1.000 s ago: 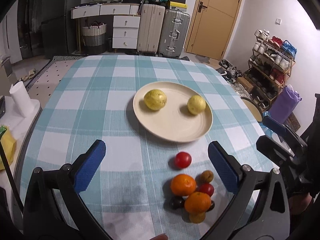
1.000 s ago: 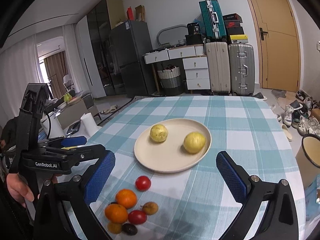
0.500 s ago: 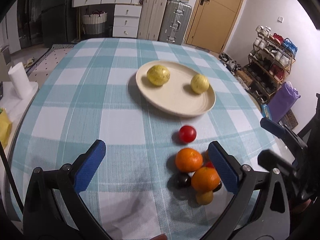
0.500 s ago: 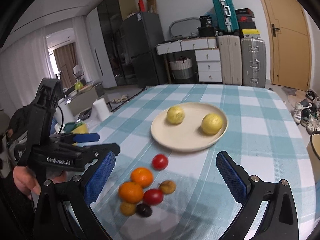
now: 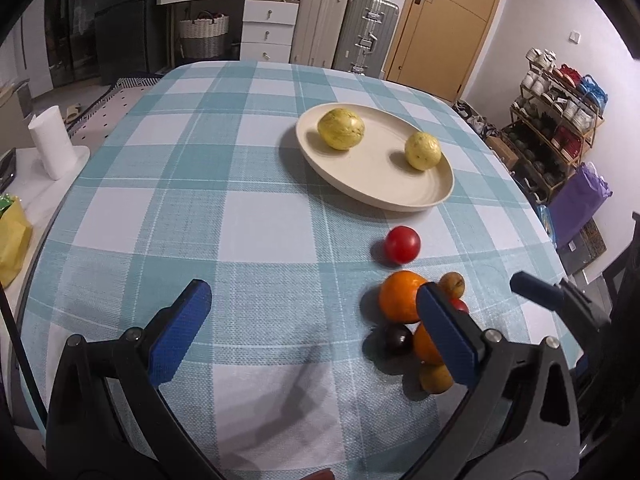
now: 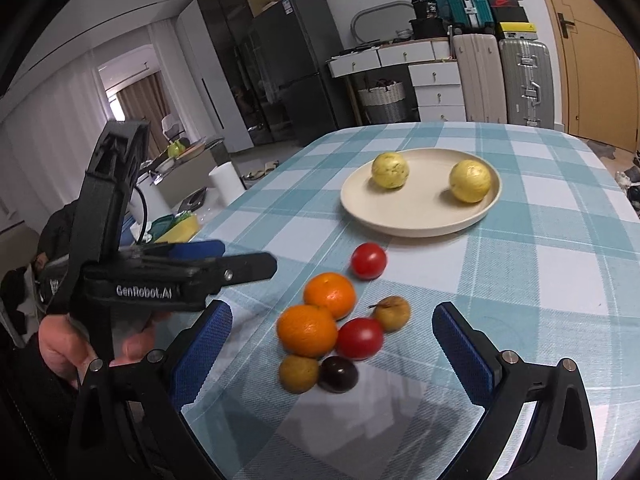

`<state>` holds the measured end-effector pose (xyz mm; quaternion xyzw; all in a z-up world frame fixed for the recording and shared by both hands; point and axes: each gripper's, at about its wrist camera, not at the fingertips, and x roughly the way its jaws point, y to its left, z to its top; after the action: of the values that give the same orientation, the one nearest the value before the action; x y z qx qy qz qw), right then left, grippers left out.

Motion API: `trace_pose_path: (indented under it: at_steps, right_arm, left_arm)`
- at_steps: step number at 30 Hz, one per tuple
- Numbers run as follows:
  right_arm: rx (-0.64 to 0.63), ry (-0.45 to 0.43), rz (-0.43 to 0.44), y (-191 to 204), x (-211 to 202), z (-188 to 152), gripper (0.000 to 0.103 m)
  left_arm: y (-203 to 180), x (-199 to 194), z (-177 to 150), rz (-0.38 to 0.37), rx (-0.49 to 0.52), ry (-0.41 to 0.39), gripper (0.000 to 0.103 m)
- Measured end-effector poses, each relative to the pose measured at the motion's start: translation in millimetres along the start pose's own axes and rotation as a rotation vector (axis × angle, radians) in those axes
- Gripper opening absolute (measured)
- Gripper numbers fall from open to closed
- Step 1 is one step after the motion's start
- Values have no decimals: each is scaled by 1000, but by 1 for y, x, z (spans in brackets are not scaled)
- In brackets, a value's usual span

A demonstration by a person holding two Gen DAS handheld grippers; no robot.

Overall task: Organize fruits
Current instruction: 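Move both tools back toward the mandarin oranges beside the tomatoes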

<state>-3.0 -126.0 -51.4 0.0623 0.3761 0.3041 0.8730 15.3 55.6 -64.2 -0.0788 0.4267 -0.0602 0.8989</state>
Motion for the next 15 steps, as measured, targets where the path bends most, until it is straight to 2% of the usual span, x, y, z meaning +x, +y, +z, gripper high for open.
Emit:
trace_pose_path:
  at_steps: [8, 15]
  right_arm:
    - [-74, 8, -25, 18, 9, -4, 99]
    - [-102, 35, -38, 23, 18, -5, 72]
  left_arm:
    - [23, 1, 0, 17, -56, 6, 102]
    - [35, 2, -2, 13, -86, 9, 102]
